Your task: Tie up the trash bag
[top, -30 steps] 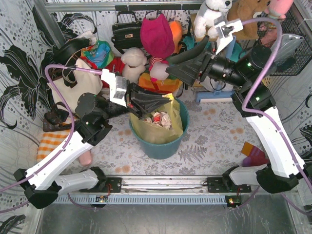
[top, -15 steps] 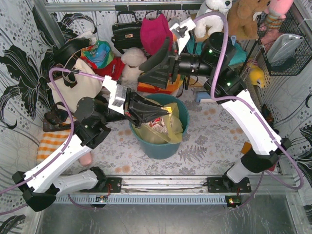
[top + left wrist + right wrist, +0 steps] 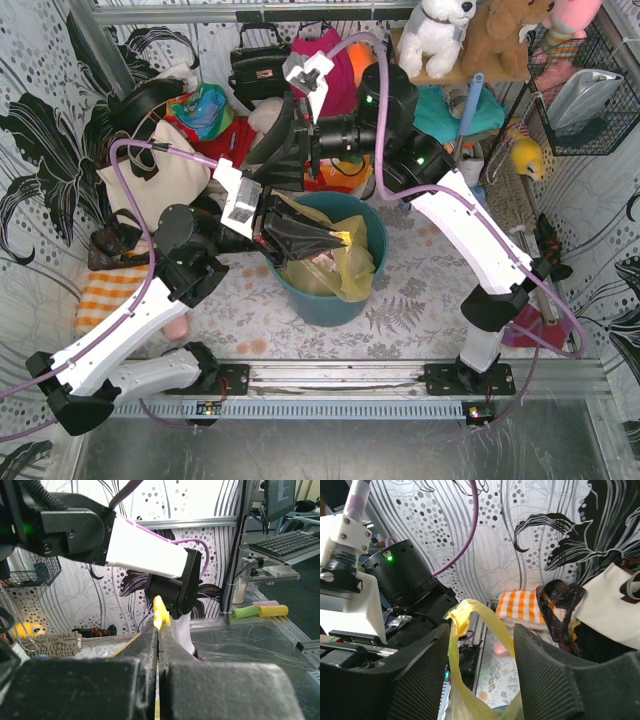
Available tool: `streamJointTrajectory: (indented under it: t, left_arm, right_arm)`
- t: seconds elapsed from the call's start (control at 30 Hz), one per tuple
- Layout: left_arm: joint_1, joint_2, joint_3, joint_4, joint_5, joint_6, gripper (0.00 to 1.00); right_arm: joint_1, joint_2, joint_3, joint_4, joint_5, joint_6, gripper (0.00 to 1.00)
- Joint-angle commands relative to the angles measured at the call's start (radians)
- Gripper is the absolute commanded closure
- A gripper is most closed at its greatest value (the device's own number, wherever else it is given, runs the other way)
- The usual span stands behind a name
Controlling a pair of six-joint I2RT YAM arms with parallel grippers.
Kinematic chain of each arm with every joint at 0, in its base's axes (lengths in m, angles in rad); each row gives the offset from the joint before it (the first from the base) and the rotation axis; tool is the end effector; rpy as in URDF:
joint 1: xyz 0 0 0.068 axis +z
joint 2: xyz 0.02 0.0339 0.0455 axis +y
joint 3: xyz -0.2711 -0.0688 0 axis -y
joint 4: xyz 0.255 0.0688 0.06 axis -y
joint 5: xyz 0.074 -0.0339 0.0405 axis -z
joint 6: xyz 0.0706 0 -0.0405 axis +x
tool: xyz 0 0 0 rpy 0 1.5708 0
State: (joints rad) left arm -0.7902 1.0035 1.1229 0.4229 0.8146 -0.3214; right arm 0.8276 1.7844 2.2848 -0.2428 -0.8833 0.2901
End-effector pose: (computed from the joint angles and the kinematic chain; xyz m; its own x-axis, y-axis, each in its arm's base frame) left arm 0.1220 -0.1962 0.4953 0.0521 -0.3606 -0.9313 0.9933 -0.0777 0.0856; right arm 0.2219 0.3221 0.5837 -0.1131 0.1452 -0.9829 -0.9816 -0.1695 0.0879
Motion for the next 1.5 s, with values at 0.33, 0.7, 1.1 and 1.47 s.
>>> streamJointTrajectory:
  t: [0.33,0.7,1.1,1.47]
  left_arm:
    - [-0.003,-0.014,0.0,0.049,0.02,-0.015,1.0]
    - [-0.003,-0.007,-0.001,0.048,0.012,-0.011,1.0]
    - [-0.003,-0.009,0.007,0.017,-0.055,0.032,1.0]
    - [-0.003,-0.004,0.116,-0.102,-0.201,0.195,1.0]
  right_arm:
    - [0.05,0.071,0.126,-0.053,-0.085,-0.026,0.7]
    - [0.055,0.083,0.154,-0.065,-0.125,0.008,1.0]
    - [0.059,0.06,0.187,0.055,0.154,0.085,1.0]
    - [0.057,0.007,0.168,-0.063,0.433,0.145,1.0]
